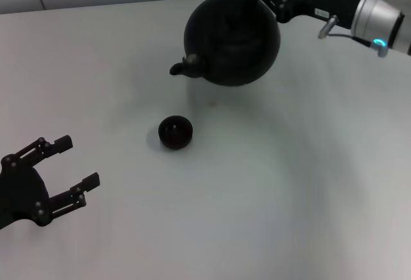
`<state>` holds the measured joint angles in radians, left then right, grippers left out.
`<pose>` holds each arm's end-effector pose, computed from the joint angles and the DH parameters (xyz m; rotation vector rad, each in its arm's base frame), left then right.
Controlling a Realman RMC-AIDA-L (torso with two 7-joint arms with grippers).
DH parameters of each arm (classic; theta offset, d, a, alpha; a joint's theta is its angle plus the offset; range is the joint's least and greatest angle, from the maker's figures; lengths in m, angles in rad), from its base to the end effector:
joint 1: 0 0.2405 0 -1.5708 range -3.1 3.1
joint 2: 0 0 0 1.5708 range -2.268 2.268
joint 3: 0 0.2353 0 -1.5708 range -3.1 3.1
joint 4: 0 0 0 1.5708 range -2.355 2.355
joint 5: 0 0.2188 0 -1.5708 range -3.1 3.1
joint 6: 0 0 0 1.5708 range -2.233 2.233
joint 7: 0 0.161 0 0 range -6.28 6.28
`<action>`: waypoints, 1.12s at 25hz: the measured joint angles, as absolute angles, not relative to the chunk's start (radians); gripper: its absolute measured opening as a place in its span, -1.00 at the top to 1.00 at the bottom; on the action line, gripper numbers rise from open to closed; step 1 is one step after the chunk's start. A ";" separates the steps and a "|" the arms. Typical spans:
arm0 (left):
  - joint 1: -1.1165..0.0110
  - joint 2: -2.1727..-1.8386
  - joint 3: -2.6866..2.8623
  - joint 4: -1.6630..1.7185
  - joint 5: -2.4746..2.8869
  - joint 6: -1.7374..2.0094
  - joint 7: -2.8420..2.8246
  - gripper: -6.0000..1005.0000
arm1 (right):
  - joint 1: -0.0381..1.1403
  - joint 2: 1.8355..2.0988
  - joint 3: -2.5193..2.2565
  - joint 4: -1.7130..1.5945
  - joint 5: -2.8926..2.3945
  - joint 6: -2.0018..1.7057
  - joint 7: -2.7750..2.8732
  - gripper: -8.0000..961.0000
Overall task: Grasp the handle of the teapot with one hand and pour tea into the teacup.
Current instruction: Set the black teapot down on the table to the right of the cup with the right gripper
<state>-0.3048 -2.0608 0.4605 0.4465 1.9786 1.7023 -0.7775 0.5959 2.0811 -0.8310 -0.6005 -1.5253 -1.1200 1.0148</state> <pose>-0.3101 0.2483 -0.0021 -2.5091 -0.3275 -0.8231 0.2175 0.4159 0.0169 -2.2658 0.2777 0.7063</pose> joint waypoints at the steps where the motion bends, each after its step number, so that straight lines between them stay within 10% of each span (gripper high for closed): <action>1: -0.305 -2.061 0.460 0.446 1.979 1.702 -0.778 -0.61 | 0.596 2.081 -0.831 -0.601 -1.525 -1.120 1.015 0.83; 28: -0.301 -2.062 0.463 0.444 1.979 1.715 -0.765 -0.61 | 0.557 2.080 -0.848 -0.513 -1.522 -1.026 1.075 0.82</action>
<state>-0.3007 -2.0616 0.4630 0.4438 1.9788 1.7149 -0.7653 0.5575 2.0799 -0.8483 -0.5134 -1.5219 -1.0264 1.0749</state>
